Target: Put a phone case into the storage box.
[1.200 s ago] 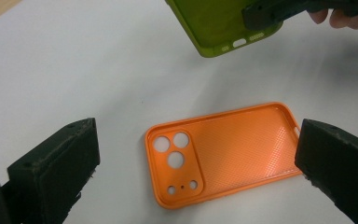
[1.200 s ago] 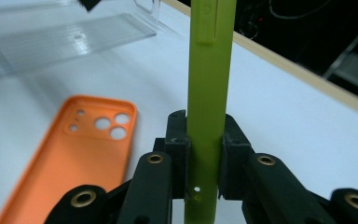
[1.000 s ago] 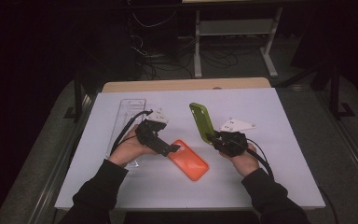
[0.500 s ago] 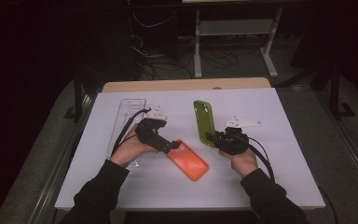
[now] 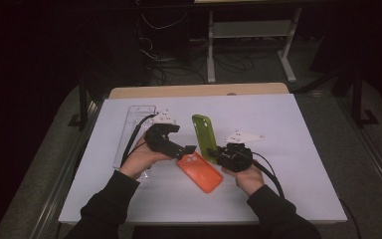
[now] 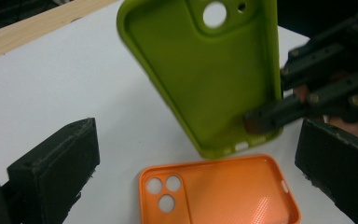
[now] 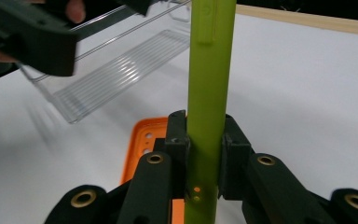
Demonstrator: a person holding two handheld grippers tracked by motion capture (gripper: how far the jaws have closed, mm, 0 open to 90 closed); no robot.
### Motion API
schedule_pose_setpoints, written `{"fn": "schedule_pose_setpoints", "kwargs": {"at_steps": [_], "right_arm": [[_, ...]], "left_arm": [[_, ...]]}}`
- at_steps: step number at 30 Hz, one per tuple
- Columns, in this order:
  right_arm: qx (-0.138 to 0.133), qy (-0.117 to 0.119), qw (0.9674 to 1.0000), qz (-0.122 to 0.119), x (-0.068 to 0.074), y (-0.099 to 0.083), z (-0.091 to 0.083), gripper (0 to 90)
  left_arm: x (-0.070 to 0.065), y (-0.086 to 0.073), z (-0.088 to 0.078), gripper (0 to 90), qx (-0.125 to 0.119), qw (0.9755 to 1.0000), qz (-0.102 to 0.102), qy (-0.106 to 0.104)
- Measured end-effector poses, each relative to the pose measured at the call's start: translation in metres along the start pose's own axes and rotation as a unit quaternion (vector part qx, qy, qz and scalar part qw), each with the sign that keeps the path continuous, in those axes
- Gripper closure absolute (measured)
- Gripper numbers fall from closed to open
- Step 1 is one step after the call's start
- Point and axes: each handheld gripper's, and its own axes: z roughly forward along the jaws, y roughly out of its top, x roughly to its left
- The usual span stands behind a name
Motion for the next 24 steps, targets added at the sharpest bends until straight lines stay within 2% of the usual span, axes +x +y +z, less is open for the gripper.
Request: {"fn": "schedule_pose_setpoints", "kwargs": {"at_steps": [5, 11, 14, 18, 19, 24], "right_arm": [[0.001, 0.005, 0.9999, -0.016, 0.01, -0.001, 0.005, 75.6], [-0.001, 0.009, 0.9997, -0.021, 0.019, -0.001, 0.009, 75.6], [-0.001, 0.011, 0.9997, -0.022, 0.023, -0.002, 0.01, 75.7], [-0.007, 0.011, 0.9996, -0.026, 0.027, -0.002, 0.012, 75.7], [-0.005, 0.014, 0.9997, -0.021, 0.029, -0.002, 0.012, 75.7], [-0.012, 0.015, 0.9995, -0.026, 0.035, -0.002, 0.015, 75.7]], "left_arm": [[0.001, 0.0, 0.001, 0.0, -0.017, 0.9997, -0.017, -0.007], [-0.001, 0.0, 0.003, 0.0, -0.03, 0.9992, -0.025, -0.01], [-0.001, 0.0, 0.004, 0.0, -0.033, 0.9991, -0.023, -0.01], [-0.002, -0.001, 0.007, 0.0, -0.035, 0.9988, -0.032, -0.011], [-0.001, -0.001, 0.008, 0.0, -0.035, 0.999, -0.025, -0.013], [-0.002, -0.002, 0.011, 0.0, -0.048, 0.9982, -0.032, -0.014]]}}
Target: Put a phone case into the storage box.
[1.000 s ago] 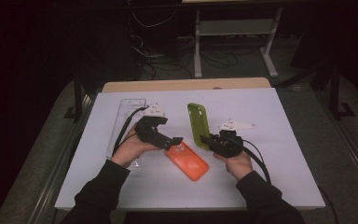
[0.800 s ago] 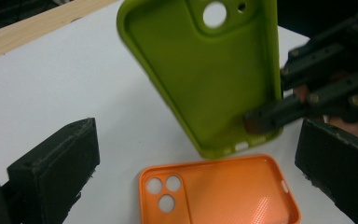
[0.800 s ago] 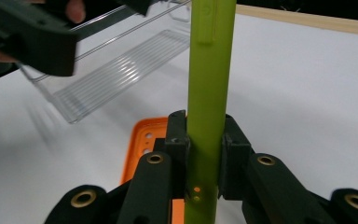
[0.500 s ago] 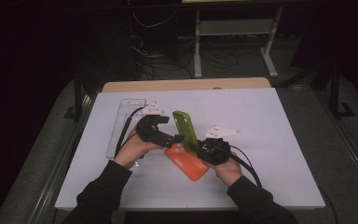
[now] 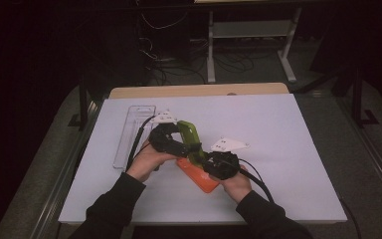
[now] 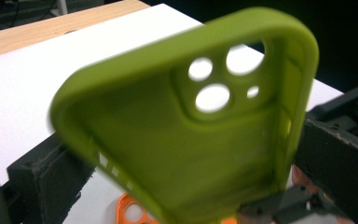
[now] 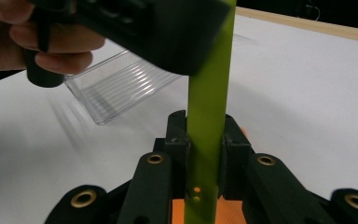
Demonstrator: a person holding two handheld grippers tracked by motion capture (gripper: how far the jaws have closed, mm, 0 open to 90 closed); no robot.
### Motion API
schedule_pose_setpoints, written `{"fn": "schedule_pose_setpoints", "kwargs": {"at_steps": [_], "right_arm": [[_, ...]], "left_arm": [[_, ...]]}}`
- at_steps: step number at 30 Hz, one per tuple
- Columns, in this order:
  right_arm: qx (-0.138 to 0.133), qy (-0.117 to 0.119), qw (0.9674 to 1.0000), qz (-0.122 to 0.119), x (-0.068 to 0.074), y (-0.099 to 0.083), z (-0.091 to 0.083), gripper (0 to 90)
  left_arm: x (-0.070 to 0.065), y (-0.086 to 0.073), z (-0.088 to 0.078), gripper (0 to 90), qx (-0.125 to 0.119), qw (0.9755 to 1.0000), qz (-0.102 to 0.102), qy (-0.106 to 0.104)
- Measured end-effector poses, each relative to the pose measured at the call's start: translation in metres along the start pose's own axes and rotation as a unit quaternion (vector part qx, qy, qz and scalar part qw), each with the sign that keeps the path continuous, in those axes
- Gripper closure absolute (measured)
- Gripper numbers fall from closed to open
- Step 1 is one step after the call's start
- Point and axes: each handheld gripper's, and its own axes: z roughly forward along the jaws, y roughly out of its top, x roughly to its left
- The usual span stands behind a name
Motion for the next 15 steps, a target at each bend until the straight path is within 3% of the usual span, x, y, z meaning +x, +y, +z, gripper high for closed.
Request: {"fn": "schedule_pose_setpoints", "kwargs": {"at_steps": [5, 7, 15], "right_arm": [[0.004, -0.001, 1.0, -0.006, 0.0049, -0.0016, 0.003, 75.6], [0.005, -0.002, 1.0, -0.007, 0.006, -0.0022, 0.004, 75.7], [0.01, -0.009, 0.9998, -0.016, 0.0065, -0.0036, 0.0059, 75.7]], "left_arm": [[0.0006, -0.0009, 0.0005, 0.0, -0.01, 0.9999, -0.009, 0.002], [-0.0001, -0.0016, 0.0006, 0.0, -0.017, 0.9996, -0.024, -0.001], [0.0005, -0.0024, 0.0004, 3.9, -0.023, 0.9995, -0.022, 0.004]]}}
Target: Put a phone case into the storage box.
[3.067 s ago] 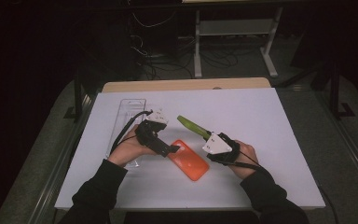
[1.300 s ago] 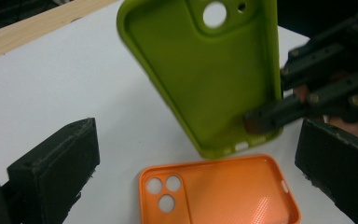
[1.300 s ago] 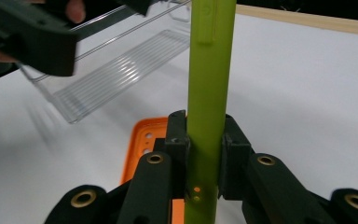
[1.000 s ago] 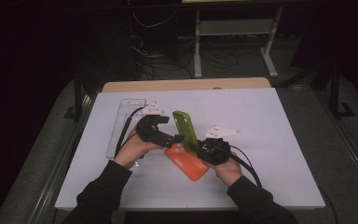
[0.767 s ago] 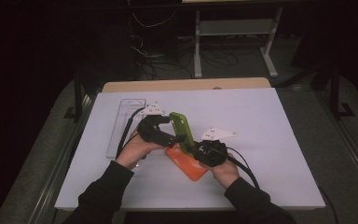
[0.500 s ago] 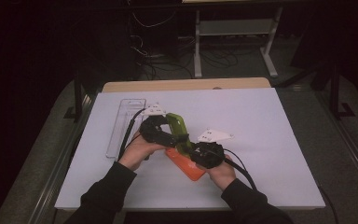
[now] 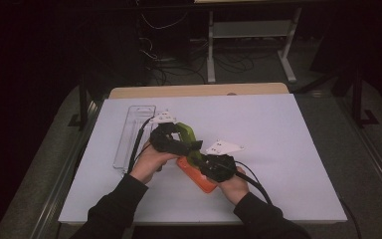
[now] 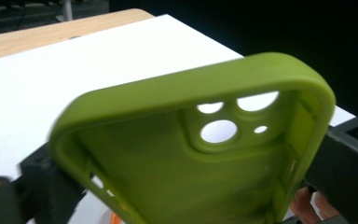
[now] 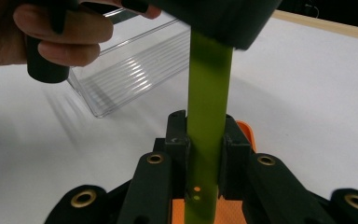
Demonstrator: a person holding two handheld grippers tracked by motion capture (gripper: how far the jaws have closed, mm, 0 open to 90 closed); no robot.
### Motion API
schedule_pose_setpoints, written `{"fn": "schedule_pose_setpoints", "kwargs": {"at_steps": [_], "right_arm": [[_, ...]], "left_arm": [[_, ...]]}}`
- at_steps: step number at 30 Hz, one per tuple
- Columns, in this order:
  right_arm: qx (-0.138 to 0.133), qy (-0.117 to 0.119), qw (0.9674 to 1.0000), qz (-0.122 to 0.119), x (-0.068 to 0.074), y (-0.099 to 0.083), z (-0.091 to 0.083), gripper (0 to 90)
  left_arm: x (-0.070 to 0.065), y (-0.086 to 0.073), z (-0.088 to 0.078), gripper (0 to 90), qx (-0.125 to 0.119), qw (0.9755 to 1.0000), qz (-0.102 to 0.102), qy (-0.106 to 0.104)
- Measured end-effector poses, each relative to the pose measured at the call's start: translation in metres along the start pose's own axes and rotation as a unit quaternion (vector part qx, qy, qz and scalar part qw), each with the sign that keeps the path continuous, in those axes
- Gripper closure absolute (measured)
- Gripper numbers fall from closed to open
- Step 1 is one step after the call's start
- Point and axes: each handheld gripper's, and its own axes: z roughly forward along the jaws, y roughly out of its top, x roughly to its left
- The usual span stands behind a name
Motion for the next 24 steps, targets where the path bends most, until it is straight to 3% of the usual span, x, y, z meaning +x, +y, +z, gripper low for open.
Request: {"fn": "schedule_pose_setpoints", "kwargs": {"at_steps": [4, 18, 22, 24], "right_arm": [[0.002, -0.002, 1.0, -0.002, -0.0001, -0.0004, 0.0001, 75.7], [0.005, -0.005, 0.9999, -0.007, -0.0009, -0.0007, 0.0004, 74.9], [0.01, -0.002, 0.9999, -0.009, -0.0028, -0.0004, 0.0, 69.9], [0.011, 0.002, 0.9999, -0.006, -0.0037, -0.0005, -0.0004, 63.2]], "left_arm": [[-0.001, 0.0003, -0.0017, 9.5, -0.012, 0.9999, -0.009, 0.0], [-0.0026, 0.0019, -0.0025, 12.8, -0.008, 0.9999, -0.006, -0.003], [-0.0029, 0.0024, -0.0025, 13.2, -0.008, 1.0, 0.003, -0.003], [-0.0016, 0.003, -0.0039, 13.3, -0.005, 1.0, 0.005, -0.001]]}}
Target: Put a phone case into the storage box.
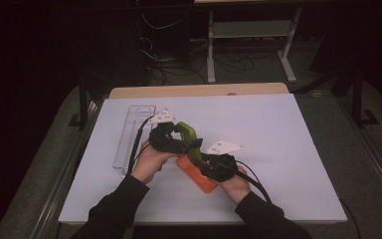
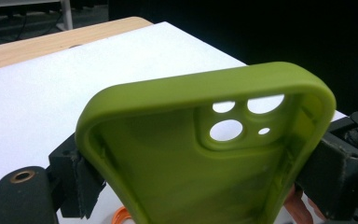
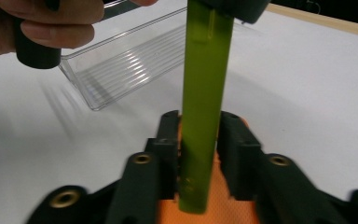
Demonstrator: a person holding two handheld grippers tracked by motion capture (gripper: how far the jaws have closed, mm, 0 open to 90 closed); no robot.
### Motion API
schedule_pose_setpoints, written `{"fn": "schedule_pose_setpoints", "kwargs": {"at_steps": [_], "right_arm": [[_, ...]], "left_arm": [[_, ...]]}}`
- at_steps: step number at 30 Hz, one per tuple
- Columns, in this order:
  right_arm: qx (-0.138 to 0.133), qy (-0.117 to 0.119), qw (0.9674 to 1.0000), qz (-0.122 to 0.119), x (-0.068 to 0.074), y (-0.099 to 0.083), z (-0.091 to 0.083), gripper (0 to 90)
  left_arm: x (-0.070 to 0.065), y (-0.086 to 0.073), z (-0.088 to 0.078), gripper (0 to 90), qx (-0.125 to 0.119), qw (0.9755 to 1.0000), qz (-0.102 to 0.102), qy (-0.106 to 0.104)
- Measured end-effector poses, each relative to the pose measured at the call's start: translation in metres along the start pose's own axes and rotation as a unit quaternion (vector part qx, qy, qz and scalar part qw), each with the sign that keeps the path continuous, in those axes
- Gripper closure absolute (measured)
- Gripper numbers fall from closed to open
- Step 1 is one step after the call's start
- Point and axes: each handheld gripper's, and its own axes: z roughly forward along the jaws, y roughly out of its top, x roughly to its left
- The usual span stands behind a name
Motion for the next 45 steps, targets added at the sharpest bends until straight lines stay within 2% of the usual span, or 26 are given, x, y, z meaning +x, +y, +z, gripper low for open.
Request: {"fn": "schedule_pose_setpoints", "kwargs": {"at_steps": [2, 4, 7, 10, 14, 17, 21, 24, 27, 35, 39, 45], "right_arm": [[0.002, 0.003, 1.0, 0.0, -0.001, 0.0, -0.001, 63.2], [0.001, 0.004, 1.0, 0.003, -0.003, 0.0, -0.001, 60.5], [0.004, 0.01, 0.9999, 0.008, -0.004, 0.001, -0.003, 49.7], [0.016, 0.014, 0.9998, 0.001, -0.009, 0.001, -0.007, 40.5], [0.035, 0.017, 0.9991, 0.015, -0.019, 0.001, -0.016, 30.7], [0.044, 0.002, 0.999, 0.004, -0.029, -0.002, -0.024, 24.3], [0.051, -0.006, 0.9987, 0.001, -0.044, -0.008, -0.033, 14.2], [0.06, -0.016, 0.9981, -0.003, -0.053, -0.015, -0.039, 11.2], [0.07, -0.015, 0.9974, -0.009, -0.061, -0.024, -0.047, 0.7], [0.073, -0.031, 0.9968, -0.009, -0.074, -0.048, -0.071, 0.0], [0.068, -0.035, 0.997, 0.002, -0.079, -0.058, -0.079, 0.0], [0.062, -0.04, 0.9972, 0.007, -0.083, -0.062, -0.086, 0.0]], "left_arm": [[0.0, 0.0, 0.0, 13.4, -0.005, 1.0, -0.008, 0.0], [0.001, 0.0, -0.001, 13.5, -0.006, 1.0, -0.007, 0.003], [0.003, 0.001, -0.003, 13.6, -0.005, 1.0, -0.002, 0.006], [0.003, 0.0, -0.003, 13.6, -0.011, 0.9999, -0.01, 0.008], [0.005, 0.001, -0.005, 13.7, -0.011, 0.9998, -0.009, 0.012], [0.005, 0.001, -0.007, 13.7, -0.011, 0.9998, -0.01, 0.015], [0.006, 0.001, -0.008, 13.7, -0.013, 0.9997, -0.01, 0.016], [0.006, 0.002, -0.009, 13.7, -0.01, 0.9997, -0.005, 0.021], [0.005, 0.004, -0.01, 13.7, -0.012, 0.9997, -0.006, 0.022], [0.008, 0.009, -0.013, 13.7, -0.009, 0.9994, -0.001, 0.032], [0.012, 0.014, -0.017, 13.7, -0.013, 0.9992, 0.0, 0.038], [0.019, 0.024, -0.028, 13.7, -0.02, 0.9987, 0.005, 0.047]]}}
